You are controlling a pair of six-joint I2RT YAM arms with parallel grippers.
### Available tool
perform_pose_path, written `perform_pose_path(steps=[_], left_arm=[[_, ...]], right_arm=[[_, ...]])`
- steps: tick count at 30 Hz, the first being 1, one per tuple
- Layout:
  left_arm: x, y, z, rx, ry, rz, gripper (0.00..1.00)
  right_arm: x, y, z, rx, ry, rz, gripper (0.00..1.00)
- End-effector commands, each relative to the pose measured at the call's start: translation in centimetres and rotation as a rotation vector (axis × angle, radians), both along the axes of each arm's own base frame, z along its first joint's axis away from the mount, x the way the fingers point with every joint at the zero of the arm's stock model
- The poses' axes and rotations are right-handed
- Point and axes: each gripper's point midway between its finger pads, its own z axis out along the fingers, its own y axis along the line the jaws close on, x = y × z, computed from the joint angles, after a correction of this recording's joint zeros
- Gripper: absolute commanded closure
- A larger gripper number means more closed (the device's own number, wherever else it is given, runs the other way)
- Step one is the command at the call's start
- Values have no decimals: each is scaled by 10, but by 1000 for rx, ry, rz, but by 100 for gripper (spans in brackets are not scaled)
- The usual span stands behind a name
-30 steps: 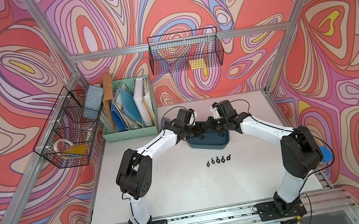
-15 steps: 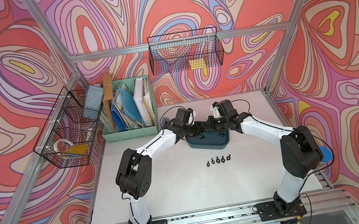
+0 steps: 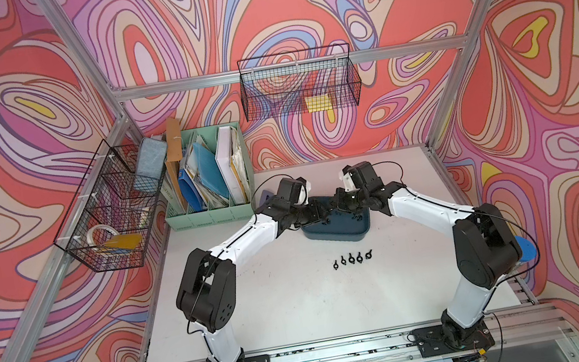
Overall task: Take out the wing nut from the storage box
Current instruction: Pick up the wing nut from the storage box, then place the wing nut at the center of the board.
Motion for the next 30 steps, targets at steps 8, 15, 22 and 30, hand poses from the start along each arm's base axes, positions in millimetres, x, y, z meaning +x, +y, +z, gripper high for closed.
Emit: perform_pose_path(steps=[8, 15, 22, 30], left_arm=[[-18, 87, 16, 130, -38, 173, 14], [-32, 134, 19, 241, -65, 265, 1], [-39, 153, 23, 290, -93, 319, 1], [-46, 158, 20, 285, -91, 341, 1]], right_arm=[[-47, 17, -9, -184, 24, 53, 100], [-89, 32, -26, -312, 69, 98, 100], [-124, 39, -60, -430, 146, 137, 100], [-138, 37, -98, -549, 204, 150, 100]])
